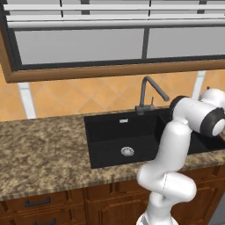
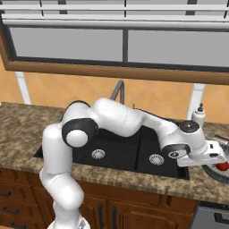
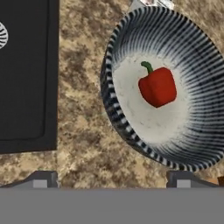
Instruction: Pick the bell pepper from the sink and place it in the bowl. Then pick the bowl and place it in the microwave. Then close the microwave door and press the start button.
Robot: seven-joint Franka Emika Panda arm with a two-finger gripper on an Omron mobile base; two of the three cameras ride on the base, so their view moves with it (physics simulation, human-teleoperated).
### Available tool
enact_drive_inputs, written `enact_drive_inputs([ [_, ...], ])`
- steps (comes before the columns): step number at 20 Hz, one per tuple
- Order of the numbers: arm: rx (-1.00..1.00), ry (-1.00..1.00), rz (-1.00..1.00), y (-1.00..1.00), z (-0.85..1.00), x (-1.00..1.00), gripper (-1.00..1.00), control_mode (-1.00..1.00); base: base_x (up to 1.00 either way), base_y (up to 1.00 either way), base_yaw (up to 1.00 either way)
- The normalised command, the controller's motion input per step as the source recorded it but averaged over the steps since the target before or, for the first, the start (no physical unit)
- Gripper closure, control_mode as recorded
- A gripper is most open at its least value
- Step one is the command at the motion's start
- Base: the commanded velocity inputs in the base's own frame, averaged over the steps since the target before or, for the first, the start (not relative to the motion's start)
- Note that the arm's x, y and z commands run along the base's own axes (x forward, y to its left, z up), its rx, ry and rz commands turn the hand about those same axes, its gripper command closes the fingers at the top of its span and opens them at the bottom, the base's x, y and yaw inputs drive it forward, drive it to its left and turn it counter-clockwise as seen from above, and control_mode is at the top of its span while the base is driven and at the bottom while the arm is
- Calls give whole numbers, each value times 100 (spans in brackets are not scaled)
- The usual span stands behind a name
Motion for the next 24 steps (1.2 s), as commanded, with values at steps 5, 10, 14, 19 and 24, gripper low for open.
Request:
enact_drive_inputs([
  [5, -18, 12, 6, -7, 0, 42, -100, -100, 0, 0, 0],
  [10, -16, 12, 5, -20, -8, 50, -100, -100, 0, 0, 0],
  [14, -13, 15, 7, -40, -13, 34, -100, -100, 0, 0, 0],
  [19, -3, 11, 6, -24, -5, 6, 100, -100, 0, 0, 0],
  [24, 1, 14, 2, 0, -3, -5, 100, -100, 0, 0, 0],
])
